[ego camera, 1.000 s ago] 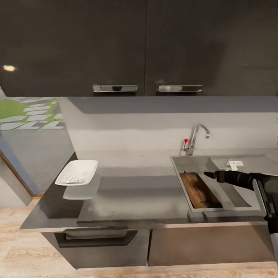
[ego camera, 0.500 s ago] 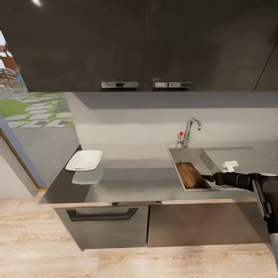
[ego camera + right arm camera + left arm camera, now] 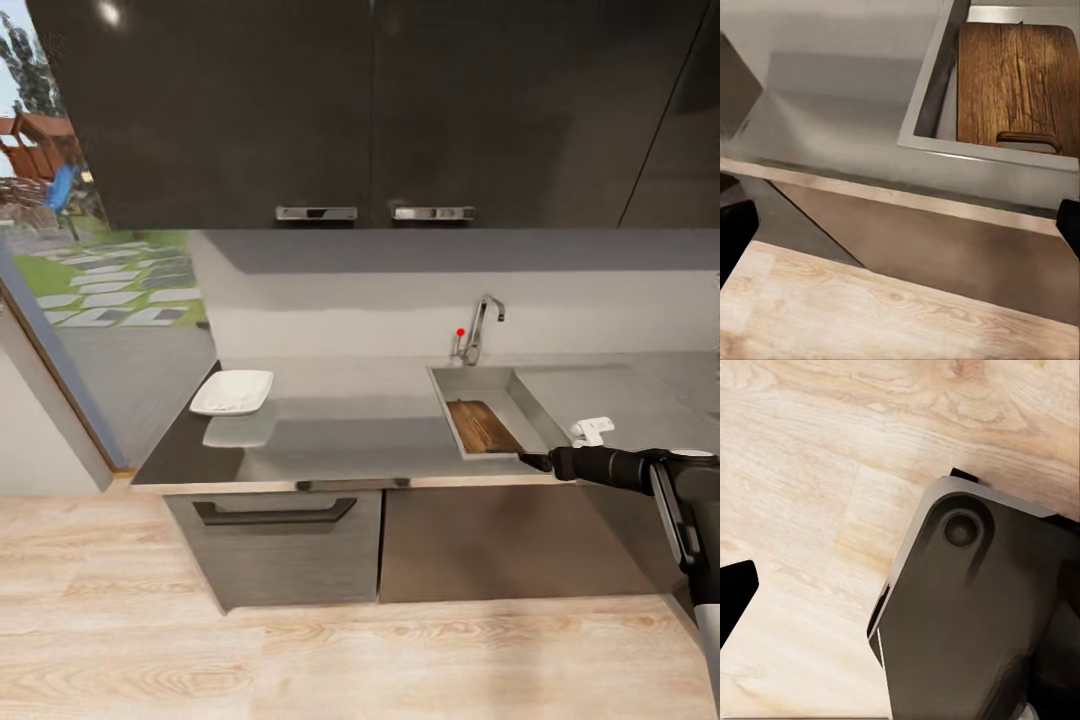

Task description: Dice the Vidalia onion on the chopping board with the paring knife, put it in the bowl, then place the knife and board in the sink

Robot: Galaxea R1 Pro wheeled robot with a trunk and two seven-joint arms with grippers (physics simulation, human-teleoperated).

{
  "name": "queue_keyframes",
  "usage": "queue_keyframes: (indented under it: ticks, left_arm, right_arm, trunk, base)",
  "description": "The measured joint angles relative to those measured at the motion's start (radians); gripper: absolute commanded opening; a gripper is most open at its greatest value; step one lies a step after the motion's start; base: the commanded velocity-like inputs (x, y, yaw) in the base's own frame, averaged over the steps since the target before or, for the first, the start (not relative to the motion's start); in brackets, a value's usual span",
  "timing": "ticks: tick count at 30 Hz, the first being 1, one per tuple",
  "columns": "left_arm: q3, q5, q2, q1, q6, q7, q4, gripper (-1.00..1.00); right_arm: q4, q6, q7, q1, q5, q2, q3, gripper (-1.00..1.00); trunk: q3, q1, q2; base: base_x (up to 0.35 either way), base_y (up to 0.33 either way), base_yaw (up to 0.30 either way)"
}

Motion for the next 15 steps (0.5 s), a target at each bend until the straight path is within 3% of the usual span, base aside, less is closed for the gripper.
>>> queue_keyframes:
  ticks: [15]
  left_arm:
    - [0.000, 0.000, 0.000, 0.000, 0.000, 0.000, 0.000, 1.00]
  right_arm:
    - [0.005, 0.000, -0.001, 0.000, -0.001, 0.006, 0.001, 1.00]
  trunk:
    - [0.000, 0.000, 0.000]
  base:
    - [-0.155, 0.002, 0.000]
